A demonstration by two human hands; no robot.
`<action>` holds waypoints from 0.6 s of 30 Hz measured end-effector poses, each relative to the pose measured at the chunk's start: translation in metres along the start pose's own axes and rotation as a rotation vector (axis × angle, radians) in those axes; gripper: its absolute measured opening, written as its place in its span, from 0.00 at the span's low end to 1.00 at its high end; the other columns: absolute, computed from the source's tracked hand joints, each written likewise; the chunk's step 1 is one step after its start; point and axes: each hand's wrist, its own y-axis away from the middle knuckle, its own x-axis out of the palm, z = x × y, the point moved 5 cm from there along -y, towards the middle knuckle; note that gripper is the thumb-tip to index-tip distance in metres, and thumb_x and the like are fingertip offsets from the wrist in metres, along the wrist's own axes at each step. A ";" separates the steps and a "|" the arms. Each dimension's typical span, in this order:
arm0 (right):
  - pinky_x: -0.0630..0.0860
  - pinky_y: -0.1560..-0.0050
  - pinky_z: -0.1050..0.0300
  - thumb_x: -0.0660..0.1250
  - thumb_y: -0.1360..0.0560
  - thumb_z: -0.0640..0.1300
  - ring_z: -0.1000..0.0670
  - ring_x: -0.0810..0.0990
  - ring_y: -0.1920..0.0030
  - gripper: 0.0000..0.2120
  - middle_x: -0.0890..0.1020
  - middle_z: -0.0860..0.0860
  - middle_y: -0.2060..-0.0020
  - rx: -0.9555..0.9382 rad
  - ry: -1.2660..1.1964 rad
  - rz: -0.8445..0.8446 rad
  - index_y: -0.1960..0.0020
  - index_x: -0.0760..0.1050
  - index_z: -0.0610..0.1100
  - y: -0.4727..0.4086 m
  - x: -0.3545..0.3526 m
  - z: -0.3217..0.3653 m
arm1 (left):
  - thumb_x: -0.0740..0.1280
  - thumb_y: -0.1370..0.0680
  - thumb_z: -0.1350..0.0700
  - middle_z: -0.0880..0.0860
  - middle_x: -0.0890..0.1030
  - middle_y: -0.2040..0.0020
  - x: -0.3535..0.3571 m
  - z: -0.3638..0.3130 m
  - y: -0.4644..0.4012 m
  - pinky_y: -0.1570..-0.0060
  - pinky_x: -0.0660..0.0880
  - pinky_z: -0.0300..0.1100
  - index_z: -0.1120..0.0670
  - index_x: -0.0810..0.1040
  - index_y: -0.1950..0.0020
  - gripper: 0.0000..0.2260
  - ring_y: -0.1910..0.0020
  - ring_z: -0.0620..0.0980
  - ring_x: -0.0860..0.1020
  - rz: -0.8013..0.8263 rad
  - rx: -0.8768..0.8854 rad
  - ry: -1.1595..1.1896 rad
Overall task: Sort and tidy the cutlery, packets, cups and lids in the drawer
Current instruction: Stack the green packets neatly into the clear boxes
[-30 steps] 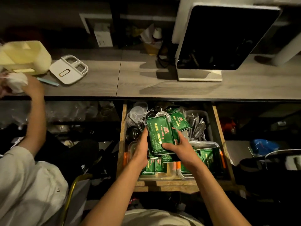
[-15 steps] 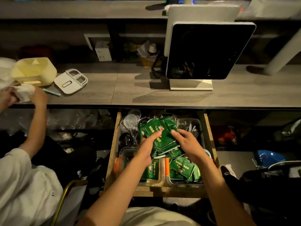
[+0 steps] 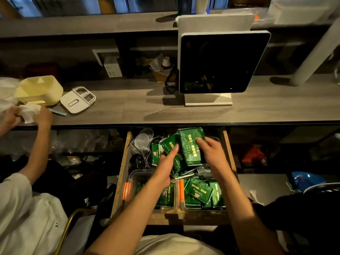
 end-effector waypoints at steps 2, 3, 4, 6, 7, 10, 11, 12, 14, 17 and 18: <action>0.77 0.52 0.58 0.62 0.18 0.42 0.52 0.83 0.55 0.10 0.86 0.49 0.57 0.006 0.039 -0.001 0.51 0.81 0.49 0.001 0.006 -0.008 | 0.69 0.31 0.31 0.58 0.80 0.35 0.003 -0.002 0.002 0.44 0.80 0.52 0.54 0.70 0.27 0.40 0.39 0.57 0.80 0.018 0.011 0.001; 0.76 0.51 0.56 0.62 0.18 0.42 0.51 0.82 0.54 0.10 0.85 0.48 0.56 0.009 0.060 -0.011 0.52 0.81 0.50 0.001 0.007 -0.012 | 0.67 0.28 0.32 0.57 0.83 0.40 0.004 0.000 -0.003 0.46 0.80 0.52 0.54 0.75 0.32 0.33 0.43 0.57 0.82 0.045 0.019 0.019; 0.76 0.51 0.55 0.62 0.18 0.42 0.50 0.82 0.54 0.10 0.85 0.48 0.56 0.004 0.088 -0.010 0.53 0.81 0.50 0.001 0.008 -0.016 | 0.65 0.27 0.33 0.57 0.84 0.43 0.004 0.000 -0.002 0.44 0.80 0.54 0.53 0.78 0.34 0.31 0.44 0.57 0.83 0.051 0.026 0.038; 0.77 0.48 0.49 0.62 0.19 0.47 0.48 0.82 0.52 0.09 0.84 0.48 0.55 -0.045 0.208 0.005 0.51 0.81 0.48 0.000 0.010 -0.020 | 0.69 0.31 0.30 0.56 0.82 0.38 0.007 -0.001 0.004 0.38 0.76 0.56 0.51 0.77 0.32 0.35 0.40 0.57 0.81 0.076 0.024 0.022; 0.77 0.46 0.47 0.62 0.20 0.51 0.47 0.81 0.50 0.11 0.83 0.47 0.54 -0.066 0.311 0.005 0.49 0.81 0.47 -0.001 0.012 -0.022 | 0.71 0.34 0.28 0.54 0.80 0.35 0.005 0.003 -0.003 0.40 0.77 0.59 0.50 0.74 0.31 0.39 0.37 0.55 0.79 0.074 0.015 0.022; 0.72 0.43 0.52 0.60 0.18 0.49 0.48 0.77 0.45 0.12 0.80 0.47 0.50 -0.127 0.475 0.036 0.45 0.79 0.44 -0.001 0.020 -0.025 | 0.77 0.42 0.28 0.51 0.78 0.35 0.004 0.007 -0.003 0.42 0.77 0.47 0.51 0.70 0.31 0.46 0.37 0.51 0.77 0.030 -0.002 -0.006; 0.70 0.42 0.54 0.58 0.17 0.47 0.49 0.76 0.43 0.12 0.79 0.48 0.48 -0.133 0.465 0.068 0.43 0.79 0.44 0.003 0.023 -0.021 | 0.79 0.45 0.30 0.54 0.80 0.37 0.002 0.010 -0.005 0.45 0.79 0.48 0.53 0.71 0.30 0.50 0.41 0.53 0.81 0.041 -0.032 -0.013; 0.70 0.40 0.55 0.57 0.17 0.46 0.50 0.76 0.42 0.12 0.79 0.48 0.46 -0.113 0.410 0.106 0.42 0.79 0.45 0.004 0.025 -0.020 | 0.81 0.45 0.34 0.56 0.82 0.40 0.001 0.007 -0.002 0.50 0.81 0.48 0.54 0.73 0.31 0.47 0.45 0.54 0.83 0.053 -0.027 0.004; 0.70 0.38 0.58 0.56 0.16 0.45 0.54 0.77 0.41 0.12 0.80 0.51 0.43 -0.029 0.173 0.186 0.40 0.78 0.50 0.007 0.026 -0.014 | 0.78 0.36 0.45 0.59 0.85 0.46 -0.002 0.003 0.001 0.55 0.81 0.49 0.56 0.77 0.36 0.32 0.51 0.57 0.85 0.050 0.011 0.068; 0.74 0.40 0.55 0.63 0.19 0.49 0.50 0.74 0.36 0.23 0.74 0.49 0.33 0.160 -0.109 0.169 0.26 0.65 0.49 0.010 0.027 -0.022 | 0.66 0.23 0.51 0.58 0.85 0.51 -0.007 -0.011 0.003 0.49 0.79 0.53 0.57 0.80 0.43 0.12 0.54 0.57 0.84 0.062 0.116 0.256; 0.75 0.38 0.50 0.67 0.22 0.53 0.48 0.73 0.34 0.31 0.72 0.48 0.31 0.206 -0.143 0.183 0.23 0.61 0.49 0.013 0.031 -0.027 | 0.64 0.20 0.53 0.57 0.85 0.55 -0.007 -0.017 0.006 0.51 0.78 0.51 0.57 0.80 0.46 0.10 0.56 0.55 0.83 0.057 0.153 0.307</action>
